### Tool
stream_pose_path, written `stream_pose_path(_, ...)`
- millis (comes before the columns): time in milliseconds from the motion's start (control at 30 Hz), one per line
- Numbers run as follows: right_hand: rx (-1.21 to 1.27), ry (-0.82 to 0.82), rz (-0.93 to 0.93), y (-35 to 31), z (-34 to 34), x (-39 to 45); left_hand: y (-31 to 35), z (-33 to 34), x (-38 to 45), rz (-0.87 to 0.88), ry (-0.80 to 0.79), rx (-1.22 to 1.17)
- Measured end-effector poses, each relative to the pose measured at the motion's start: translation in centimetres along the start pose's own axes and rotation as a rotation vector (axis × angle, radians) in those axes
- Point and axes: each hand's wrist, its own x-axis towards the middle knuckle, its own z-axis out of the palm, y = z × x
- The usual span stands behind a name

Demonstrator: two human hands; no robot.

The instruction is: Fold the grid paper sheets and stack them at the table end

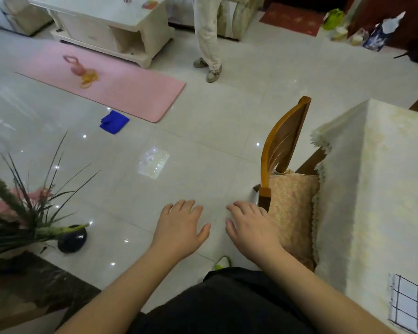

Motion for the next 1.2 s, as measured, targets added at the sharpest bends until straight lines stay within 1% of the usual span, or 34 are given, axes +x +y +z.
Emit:
stream_pose_path(100,-0.008,0.001,0.005,0.5,-0.6,3.0,-0.5,-1.1,2.7,0.004,-0.005,-0.017)
stream_pose_path(200,-0.003,0.050,0.037,0.4,-1.4,5.8,-1.5,-2.3,5.3,0.018,-0.026,-0.025)
stream_pose_path(400,0.005,0.078,0.117,-0.5,-2.3,11.7,-5.1,-4.1,11.7,0.075,-0.077,-0.014)
stream_pose_path(633,0.026,-0.003,0.205,-2.4,-3.1,21.3,-11.0,-7.0,20.7,0.192,-0.081,-0.003)
stream_pose_path(733,0.030,-0.009,0.267,-3.3,-3.7,25.0,-13.4,-8.8,24.1,0.230,-0.086,0.006)
stream_pose_path(833,0.037,0.022,0.321,-3.5,-4.7,27.6,-14.9,-10.0,27.5,0.276,-0.089,0.024)
stream_pose_path(1000,0.052,0.037,0.411,-1.3,-6.8,31.3,-14.5,-11.0,34.2,0.361,-0.119,0.028)
stream_pose_path(1133,0.088,0.043,0.475,2.3,-8.5,34.8,-12.1,-11.7,40.5,0.432,-0.129,0.037)
stream_pose_path(1200,0.117,0.072,0.499,4.7,-9.5,36.8,-10.8,-12.3,44.3,0.459,-0.130,0.043)
